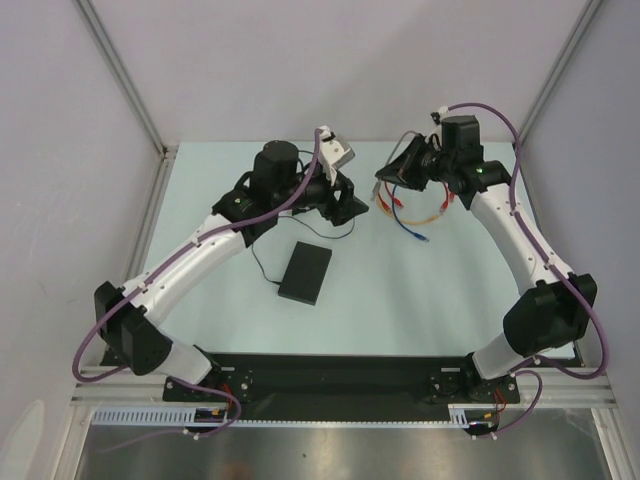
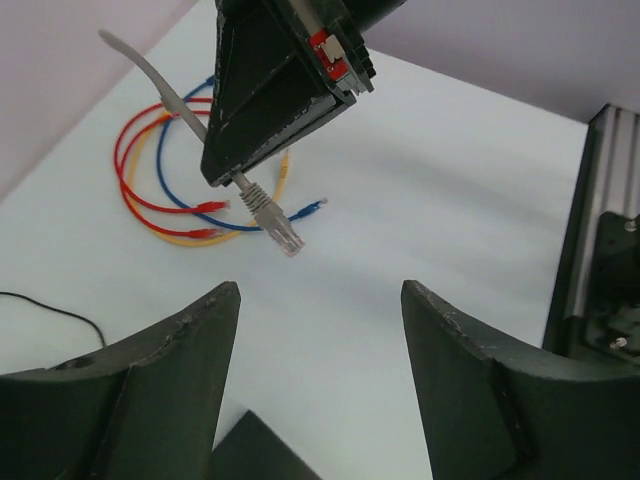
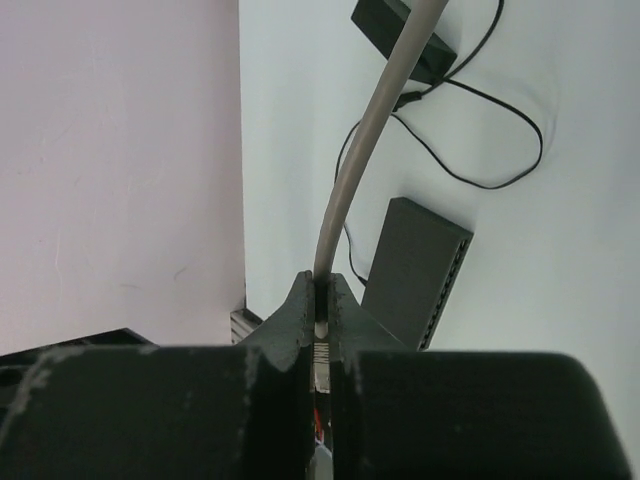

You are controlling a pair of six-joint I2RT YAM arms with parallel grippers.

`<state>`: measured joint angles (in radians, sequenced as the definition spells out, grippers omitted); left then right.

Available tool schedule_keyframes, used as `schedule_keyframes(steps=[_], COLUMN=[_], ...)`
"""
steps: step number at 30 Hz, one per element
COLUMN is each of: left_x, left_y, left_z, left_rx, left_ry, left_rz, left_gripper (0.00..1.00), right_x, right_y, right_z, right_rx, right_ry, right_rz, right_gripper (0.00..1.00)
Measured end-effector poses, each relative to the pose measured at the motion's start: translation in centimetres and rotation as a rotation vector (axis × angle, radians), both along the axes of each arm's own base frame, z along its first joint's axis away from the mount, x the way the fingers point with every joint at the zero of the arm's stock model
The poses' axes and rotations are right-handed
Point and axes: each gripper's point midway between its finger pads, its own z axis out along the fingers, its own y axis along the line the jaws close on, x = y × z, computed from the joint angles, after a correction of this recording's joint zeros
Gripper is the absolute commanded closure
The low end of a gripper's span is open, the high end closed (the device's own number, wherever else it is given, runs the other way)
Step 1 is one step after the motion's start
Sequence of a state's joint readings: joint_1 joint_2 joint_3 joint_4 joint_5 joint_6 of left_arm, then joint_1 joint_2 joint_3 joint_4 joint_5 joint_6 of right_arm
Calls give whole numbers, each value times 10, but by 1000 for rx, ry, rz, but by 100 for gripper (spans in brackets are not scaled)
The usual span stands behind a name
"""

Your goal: Insert the plug into the switch port

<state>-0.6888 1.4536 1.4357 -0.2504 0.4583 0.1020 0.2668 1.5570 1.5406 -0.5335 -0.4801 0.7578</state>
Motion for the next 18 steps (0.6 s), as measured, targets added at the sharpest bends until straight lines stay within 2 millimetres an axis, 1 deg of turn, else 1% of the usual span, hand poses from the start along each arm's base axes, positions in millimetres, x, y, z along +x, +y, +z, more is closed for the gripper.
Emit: schedule_keyframes(steps=[3,7,10,11,13,14,18], left_x=[1,-2,-3,-3,-2,-1,3], left_y=[-7,-16,-23,-25,-29,-31,-34], left_z=[-4,-13,-17,-17,-17,-17,-18], left_rx=[-30,-62,-92,-104,-127,-136,-156], left_ry=[89,208,284,300,330,340,370], left_rz=[10,13,13,8,11,11,22], left_gripper=[28,29,34,39,44,48,58], right_x=[1,-5,-10,-12,-15,-16,-18], right_y=[0,6,9,10,12,12,10], right_z=[9,22,33,36,40,42,42], right_rx=[-15,-30,-39,-42,-47,-49,-61], right_ry=[-54,-122,-172,-187,-210,-222,-249], right_rz=[-5,10,20,24,31,33,26], right_gripper=[100,100,100,100,100,100,100])
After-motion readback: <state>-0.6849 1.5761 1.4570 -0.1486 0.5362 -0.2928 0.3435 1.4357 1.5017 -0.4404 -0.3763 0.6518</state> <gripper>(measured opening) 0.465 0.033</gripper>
